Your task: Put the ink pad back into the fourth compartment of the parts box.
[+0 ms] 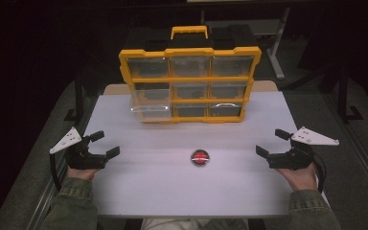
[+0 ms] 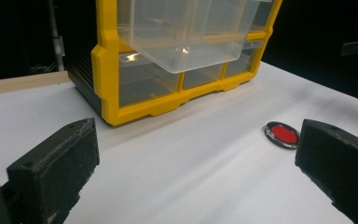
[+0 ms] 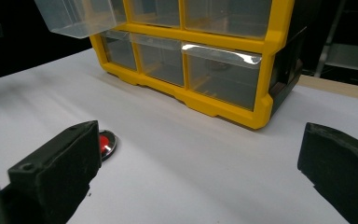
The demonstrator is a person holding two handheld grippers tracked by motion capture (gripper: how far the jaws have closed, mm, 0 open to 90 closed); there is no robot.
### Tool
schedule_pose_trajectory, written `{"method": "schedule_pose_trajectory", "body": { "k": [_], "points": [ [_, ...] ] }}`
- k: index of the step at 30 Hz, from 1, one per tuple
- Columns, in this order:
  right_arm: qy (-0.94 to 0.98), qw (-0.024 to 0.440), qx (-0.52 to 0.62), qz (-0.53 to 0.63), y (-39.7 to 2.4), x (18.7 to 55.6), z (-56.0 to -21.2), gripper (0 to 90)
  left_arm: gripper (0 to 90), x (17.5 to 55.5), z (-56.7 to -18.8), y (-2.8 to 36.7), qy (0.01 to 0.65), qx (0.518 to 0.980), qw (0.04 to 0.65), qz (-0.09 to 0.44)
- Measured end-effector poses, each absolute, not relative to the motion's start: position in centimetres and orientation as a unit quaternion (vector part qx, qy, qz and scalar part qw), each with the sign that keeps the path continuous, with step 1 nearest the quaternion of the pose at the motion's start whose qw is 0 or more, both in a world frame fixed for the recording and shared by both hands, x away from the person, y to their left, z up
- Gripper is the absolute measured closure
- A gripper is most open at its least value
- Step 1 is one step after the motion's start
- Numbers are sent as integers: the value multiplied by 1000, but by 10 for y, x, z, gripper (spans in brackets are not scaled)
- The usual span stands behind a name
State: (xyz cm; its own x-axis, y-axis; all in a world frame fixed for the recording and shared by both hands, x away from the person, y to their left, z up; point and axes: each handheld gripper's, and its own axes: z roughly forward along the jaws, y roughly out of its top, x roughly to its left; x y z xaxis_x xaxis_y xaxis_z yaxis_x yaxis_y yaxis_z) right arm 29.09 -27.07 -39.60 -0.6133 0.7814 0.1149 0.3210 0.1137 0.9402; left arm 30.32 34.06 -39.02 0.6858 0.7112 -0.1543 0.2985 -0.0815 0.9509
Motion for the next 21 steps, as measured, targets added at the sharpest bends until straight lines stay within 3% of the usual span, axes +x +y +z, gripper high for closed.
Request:
{"method": "schedule_pose_trajectory", "body": {
  "k": [21],
  "points": [
    [715, 204, 397, 538, -269, 293, -397, 0, 0, 305, -391, 341, 359, 708, 580, 183]
  ]
}}
